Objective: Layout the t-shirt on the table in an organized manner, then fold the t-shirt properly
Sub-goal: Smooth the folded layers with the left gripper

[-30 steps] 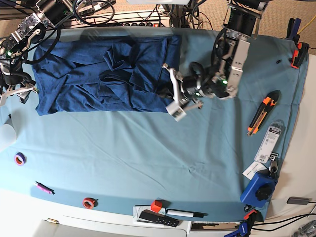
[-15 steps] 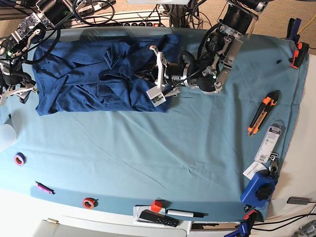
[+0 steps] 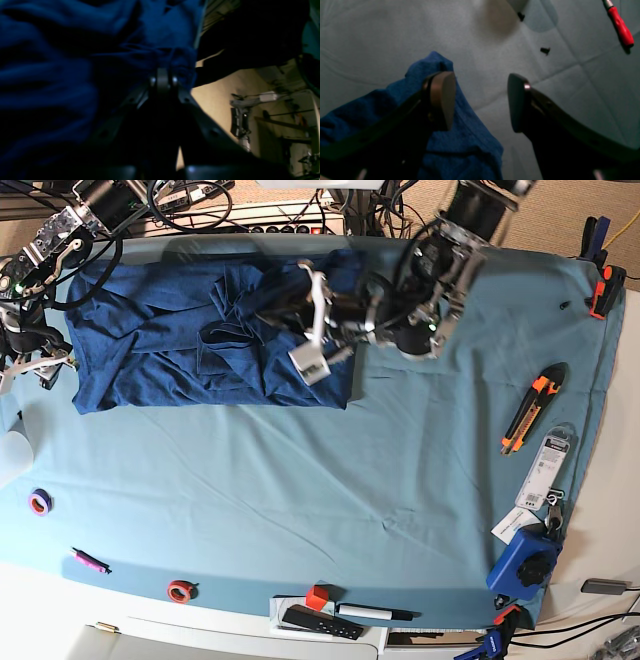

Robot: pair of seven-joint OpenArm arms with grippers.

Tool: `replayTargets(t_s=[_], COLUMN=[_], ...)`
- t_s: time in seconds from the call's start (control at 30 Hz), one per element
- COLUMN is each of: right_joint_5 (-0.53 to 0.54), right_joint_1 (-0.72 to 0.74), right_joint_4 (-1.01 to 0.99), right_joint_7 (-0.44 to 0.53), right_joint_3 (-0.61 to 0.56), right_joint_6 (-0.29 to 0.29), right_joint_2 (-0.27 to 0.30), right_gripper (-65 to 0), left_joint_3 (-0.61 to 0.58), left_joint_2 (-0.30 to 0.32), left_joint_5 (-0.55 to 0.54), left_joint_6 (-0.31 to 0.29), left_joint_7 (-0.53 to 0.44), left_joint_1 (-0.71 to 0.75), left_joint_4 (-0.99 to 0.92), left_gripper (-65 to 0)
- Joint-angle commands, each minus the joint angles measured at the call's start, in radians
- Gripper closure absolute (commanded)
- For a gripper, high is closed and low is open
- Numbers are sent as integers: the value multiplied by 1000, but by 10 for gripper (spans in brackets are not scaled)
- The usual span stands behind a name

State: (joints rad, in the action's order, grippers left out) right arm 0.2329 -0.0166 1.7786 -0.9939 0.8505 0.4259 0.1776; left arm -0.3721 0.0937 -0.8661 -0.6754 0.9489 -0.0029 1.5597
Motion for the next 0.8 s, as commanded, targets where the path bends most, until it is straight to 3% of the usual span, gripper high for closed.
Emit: replayTargets(t_s=[0.0, 0.2, 0.3, 0.53, 0.77], right_joint_5=[6, 6, 5, 6, 6], right_joint_1=[11, 11, 11, 11, 11], right_joint_4=[13, 13, 13, 13, 13], right_joint_7=[27, 27, 27, 30, 34], right_joint_3=[2, 2, 2, 2, 2], right_joint_6=[-1, -1, -1, -1, -1], right_joint_2=[19, 19, 19, 19, 19], right_gripper=[-328, -328, -328, -328, -328], left_joint_3=[1, 2, 32, 148, 108], left_joint_2=[-11, -14, -13, -12, -10], left_joint_5=[-28, -49, -56, 200, 326], left_joint_6=[-11, -23, -23, 32, 79], left_joint_7=[-21, 1, -55, -112, -161], left_joint_1=[-14, -17, -23, -49, -30], left_joint_4=[18, 18, 39, 80, 77], left_gripper=[0, 0, 0, 0, 0])
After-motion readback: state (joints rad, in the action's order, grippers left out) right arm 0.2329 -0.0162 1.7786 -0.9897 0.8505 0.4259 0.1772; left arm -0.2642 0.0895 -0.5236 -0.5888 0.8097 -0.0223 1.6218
